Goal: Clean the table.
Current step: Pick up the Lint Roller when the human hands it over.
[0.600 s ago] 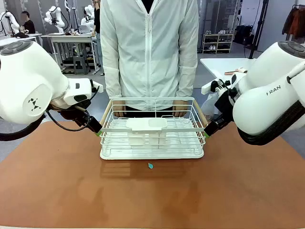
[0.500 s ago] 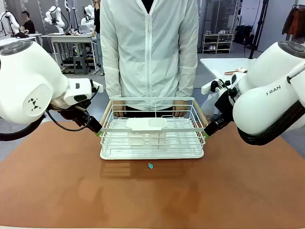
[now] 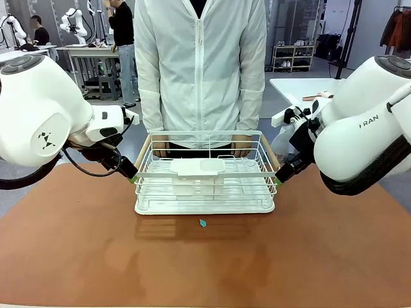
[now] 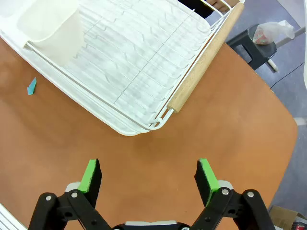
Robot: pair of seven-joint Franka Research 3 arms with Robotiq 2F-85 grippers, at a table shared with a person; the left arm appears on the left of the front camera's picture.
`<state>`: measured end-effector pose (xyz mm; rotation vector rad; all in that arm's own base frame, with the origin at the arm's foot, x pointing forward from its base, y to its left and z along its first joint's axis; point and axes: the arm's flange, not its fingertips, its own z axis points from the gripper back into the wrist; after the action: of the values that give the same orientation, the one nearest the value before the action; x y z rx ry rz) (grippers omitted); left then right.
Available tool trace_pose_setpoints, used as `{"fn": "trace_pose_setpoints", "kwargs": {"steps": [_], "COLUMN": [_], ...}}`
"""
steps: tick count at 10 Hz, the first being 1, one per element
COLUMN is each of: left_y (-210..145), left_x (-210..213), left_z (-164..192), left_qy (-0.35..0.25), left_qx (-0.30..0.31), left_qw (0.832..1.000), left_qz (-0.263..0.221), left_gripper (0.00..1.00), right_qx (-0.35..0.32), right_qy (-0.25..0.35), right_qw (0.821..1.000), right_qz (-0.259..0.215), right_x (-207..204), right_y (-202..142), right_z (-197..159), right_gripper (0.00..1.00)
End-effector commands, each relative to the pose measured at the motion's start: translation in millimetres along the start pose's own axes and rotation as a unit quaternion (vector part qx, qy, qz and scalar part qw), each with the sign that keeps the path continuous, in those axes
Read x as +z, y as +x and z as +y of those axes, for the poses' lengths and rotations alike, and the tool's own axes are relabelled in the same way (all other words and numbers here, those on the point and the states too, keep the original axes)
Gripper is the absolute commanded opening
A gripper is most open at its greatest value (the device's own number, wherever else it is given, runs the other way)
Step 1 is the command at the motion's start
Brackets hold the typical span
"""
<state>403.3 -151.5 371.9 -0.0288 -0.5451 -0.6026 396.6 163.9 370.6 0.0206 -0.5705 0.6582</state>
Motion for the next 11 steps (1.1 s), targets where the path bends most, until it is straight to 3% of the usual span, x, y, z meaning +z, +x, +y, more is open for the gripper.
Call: {"fn": "trace_pose_setpoints", "kwargs": {"steps": [1,4,5,6,7,8,9,10,11], "left_y": [-0.1,0.0,21.0,40.5,45.8,33.6,10.0,-31.8,-66.0], "left_x": [0.0,0.0,27.2,65.9,110.1,141.0,169.8,202.9,216.5], "left_z": [0.3,0.0,10.2,36.0,86.2,126.6,161.9,206.9,231.5], "left_qy": [0.000,0.000,-0.059,-0.134,-0.222,-0.327,-0.377,-0.403,-0.399], "left_qx": [0.000,0.000,0.017,0.088,0.183,0.264,0.300,0.363,0.396], "left_qw": [1.000,1.000,0.998,0.987,0.956,0.906,0.874,0.832,0.815], "left_qz": [0.000,0.000,-0.004,-0.033,-0.050,-0.039,-0.053,-0.118,-0.144], "left_gripper": [1.00,1.00,1.00,1.00,1.00,1.00,1.00,1.00,1.00], "right_qx": [0.000,0.000,-0.021,-0.079,-0.166,-0.242,-0.295,-0.365,-0.404], "right_qy": [0.000,0.000,0.044,0.098,0.176,0.260,0.327,0.366,0.375], "right_qw": [1.000,1.000,0.999,0.991,0.967,0.929,0.891,0.848,0.825], "right_qz": [0.000,0.000,-0.013,-0.045,-0.079,-0.098,-0.106,-0.115,-0.124], "right_x": [0.0,0.0,24.4,60.6,101.0,132.1,152.7,166.7,170.2], "right_y": [0.1,0.0,16.3,36.5,49.0,46.6,34.1,10.8,-8.8], "right_z": [0.4,0.0,-9.2,-31.9,-76.2,-115.8,-152.2,-194.1,-217.8], "right_gripper": [1.00,1.00,1.00,1.00,1.00,1.00,1.00,1.00,1.00]}}
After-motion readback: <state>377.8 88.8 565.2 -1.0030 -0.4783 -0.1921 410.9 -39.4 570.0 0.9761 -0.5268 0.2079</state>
